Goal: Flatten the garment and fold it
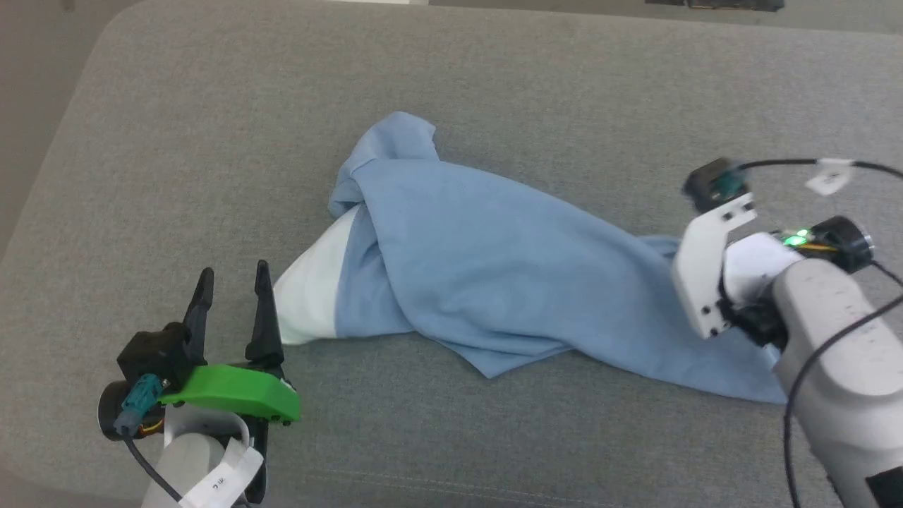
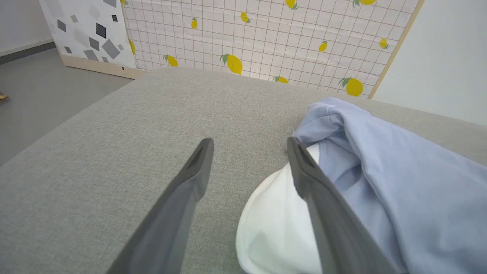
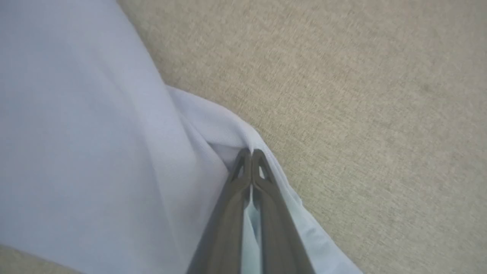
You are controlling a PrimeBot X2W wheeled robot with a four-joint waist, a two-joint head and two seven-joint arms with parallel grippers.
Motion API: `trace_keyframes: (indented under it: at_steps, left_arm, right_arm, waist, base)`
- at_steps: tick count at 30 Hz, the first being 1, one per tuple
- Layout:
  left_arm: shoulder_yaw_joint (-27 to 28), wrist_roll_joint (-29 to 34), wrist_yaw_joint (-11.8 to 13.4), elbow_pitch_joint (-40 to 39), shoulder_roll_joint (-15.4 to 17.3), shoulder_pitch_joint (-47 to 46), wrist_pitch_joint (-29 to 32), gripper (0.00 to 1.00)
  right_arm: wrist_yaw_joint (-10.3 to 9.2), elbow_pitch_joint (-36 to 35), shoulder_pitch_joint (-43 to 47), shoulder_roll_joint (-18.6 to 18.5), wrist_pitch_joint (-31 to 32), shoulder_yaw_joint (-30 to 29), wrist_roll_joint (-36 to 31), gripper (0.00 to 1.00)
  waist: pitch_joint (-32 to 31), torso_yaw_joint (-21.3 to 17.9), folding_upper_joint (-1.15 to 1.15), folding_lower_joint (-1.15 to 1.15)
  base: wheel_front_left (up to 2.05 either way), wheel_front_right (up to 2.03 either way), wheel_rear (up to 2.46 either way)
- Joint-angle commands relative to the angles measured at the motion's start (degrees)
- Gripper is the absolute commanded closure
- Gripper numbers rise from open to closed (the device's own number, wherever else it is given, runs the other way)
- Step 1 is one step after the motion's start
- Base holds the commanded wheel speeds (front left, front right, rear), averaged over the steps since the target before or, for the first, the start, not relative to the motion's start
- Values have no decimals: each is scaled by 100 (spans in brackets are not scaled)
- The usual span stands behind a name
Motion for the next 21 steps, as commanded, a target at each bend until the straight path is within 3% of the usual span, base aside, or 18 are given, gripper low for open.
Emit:
trace_keyframes:
  at_steps: [1, 6, 8, 14, 17, 21]
  left_arm:
    - [28, 36, -47, 42, -25, -47, -20, 0]
    - [47, 93, -115, 117, -45, -12, -20, 0]
    - [48, 110, -138, 164, -64, 20, -20, 0]
    - [54, 103, -188, 246, -96, 84, -20, 0]
    - [53, 100, -192, 269, -118, 131, -20, 0]
    - [20, 89, -218, 325, -141, 135, -20, 0]
  right_arm:
    - [-12, -39, -41, -26, -180, -302, 30, 100]
    - [-12, -342, 102, -122, -622, -1645, -80, 100]
    - [-12, -688, 493, -132, -715, -2600, -213, 100]
    - [-12, -1686, 1917, 322, -503, -4244, -522, 100]
    - [-12, -2010, 2745, 725, -209, -4389, -484, 100]
    - [-12, -2303, 3591, 1128, 103, -4050, -292, 100]
  waist:
    - [-134, -146, 0, 0]
    - [-328, -329, 0, 0]
    - [-446, -425, 0, 0]
    - [-584, -578, 0, 0]
    - [-638, -647, 0, 0]
    - [-655, -706, 0, 0]
  base:
    - [0, 0, 0]
    - [0, 0, 0]
    - [0, 0, 0]
    - [0, 0, 0]
    - [0, 0, 0]
    - [0, 0, 0]
